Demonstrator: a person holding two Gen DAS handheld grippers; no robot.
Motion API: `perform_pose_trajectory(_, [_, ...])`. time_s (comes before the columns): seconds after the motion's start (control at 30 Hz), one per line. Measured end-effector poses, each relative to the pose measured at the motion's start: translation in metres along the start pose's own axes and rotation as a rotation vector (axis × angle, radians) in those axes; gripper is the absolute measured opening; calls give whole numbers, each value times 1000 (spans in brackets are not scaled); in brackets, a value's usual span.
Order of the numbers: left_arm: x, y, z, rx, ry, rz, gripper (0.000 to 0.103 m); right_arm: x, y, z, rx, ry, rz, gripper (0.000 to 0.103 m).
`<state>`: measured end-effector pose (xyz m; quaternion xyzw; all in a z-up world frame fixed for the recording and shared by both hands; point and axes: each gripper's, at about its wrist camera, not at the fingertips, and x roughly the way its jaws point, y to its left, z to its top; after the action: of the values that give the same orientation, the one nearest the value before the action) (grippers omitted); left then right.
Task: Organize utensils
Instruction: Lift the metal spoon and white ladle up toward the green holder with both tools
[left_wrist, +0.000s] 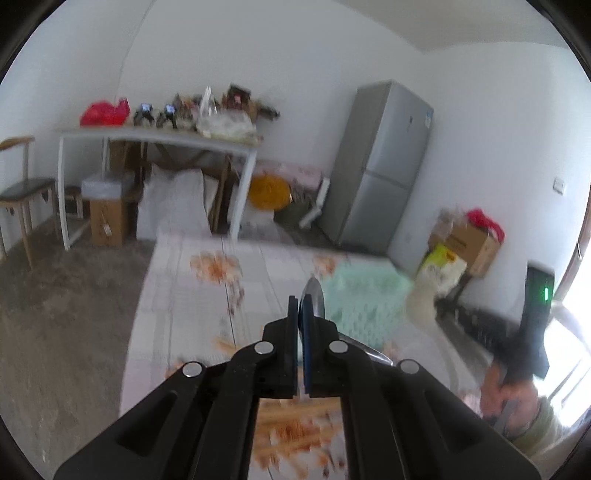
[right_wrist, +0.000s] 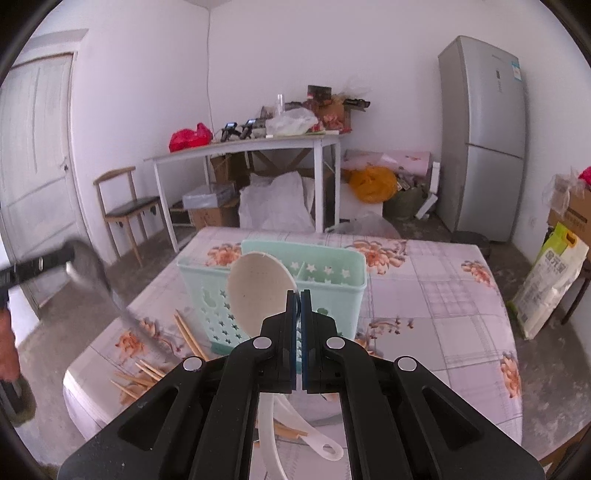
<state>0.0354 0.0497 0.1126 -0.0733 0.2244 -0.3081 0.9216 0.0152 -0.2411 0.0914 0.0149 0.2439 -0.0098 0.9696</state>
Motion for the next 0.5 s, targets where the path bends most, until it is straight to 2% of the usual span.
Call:
perform_pose_trajectory(0.13, [-4, -9, 39, 55, -108, 34, 1, -4, -2, -2, 14, -16, 17, 0])
perform_pose_trajectory(0.27, [5, -28, 62, 177, -172, 111, 1, -6, -7, -2, 31, -23, 32, 0])
perform_pose_trajectory(0.37, [20, -41, 68, 284, -173, 178, 1, -6, -8, -4, 39, -23, 34, 0])
perform_pose_trajectory(0.5, [47, -56, 67, 417, -117, 250, 1, -5, -14, -5, 50, -24, 39, 0])
